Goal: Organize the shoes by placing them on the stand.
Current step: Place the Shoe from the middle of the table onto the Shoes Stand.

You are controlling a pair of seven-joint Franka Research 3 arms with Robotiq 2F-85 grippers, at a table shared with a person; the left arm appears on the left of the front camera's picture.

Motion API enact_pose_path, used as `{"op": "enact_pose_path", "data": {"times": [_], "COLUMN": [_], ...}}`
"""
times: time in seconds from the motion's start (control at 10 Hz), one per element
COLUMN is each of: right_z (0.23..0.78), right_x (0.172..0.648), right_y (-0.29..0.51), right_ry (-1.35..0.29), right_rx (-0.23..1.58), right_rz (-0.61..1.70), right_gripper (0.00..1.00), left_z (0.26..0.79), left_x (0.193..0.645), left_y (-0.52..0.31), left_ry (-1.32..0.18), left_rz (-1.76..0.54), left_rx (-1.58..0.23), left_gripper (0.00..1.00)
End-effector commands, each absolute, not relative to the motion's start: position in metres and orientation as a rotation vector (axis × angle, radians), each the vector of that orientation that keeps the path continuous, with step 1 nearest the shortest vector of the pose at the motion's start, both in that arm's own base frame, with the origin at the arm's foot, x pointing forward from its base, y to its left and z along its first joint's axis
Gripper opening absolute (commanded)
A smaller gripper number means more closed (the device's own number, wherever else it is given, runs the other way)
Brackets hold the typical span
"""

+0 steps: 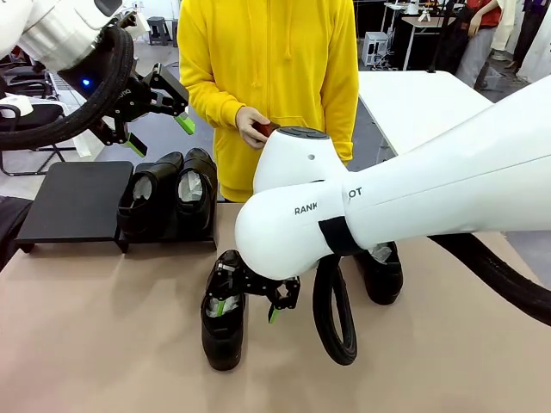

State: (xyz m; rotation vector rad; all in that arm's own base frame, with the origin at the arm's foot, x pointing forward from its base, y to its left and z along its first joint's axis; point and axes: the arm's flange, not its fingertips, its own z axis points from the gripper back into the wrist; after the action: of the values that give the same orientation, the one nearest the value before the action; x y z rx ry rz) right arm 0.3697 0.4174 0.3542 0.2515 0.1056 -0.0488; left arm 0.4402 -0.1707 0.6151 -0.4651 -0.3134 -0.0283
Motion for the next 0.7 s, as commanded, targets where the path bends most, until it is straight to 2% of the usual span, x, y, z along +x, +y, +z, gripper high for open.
{"op": "enact_pose_path", "data": {"times": [0.0,0.2,0.3,0.6], "right_z": [0.355,0.354,0.371,0.422], "right_x": [0.371,0.370,0.367,0.356], "right_y": [0.419,0.418,0.404,0.280], "right_ry": [0.086,0.105,0.033,-0.083], "right_rx": [0.253,0.252,0.249,0.298], "right_rz": [-0.044,-0.049,-0.013,-0.181], "right_gripper": [1.00,1.00,1.00,1.00], "left_z": [0.615,0.615,0.615,0.615], "left_x": [0.440,0.440,0.440,0.440], "left_y": [-0.170,-0.170,-0.170,-0.170], "left_ry": [-0.325,-0.325,-0.325,-0.325], "left_rz": [-0.032,-0.032,-0.032,-0.032], "left_rx": [-0.472,-0.472,-0.472,-0.472], "left_gripper": [1.00,1.00,1.00,1.00]}}
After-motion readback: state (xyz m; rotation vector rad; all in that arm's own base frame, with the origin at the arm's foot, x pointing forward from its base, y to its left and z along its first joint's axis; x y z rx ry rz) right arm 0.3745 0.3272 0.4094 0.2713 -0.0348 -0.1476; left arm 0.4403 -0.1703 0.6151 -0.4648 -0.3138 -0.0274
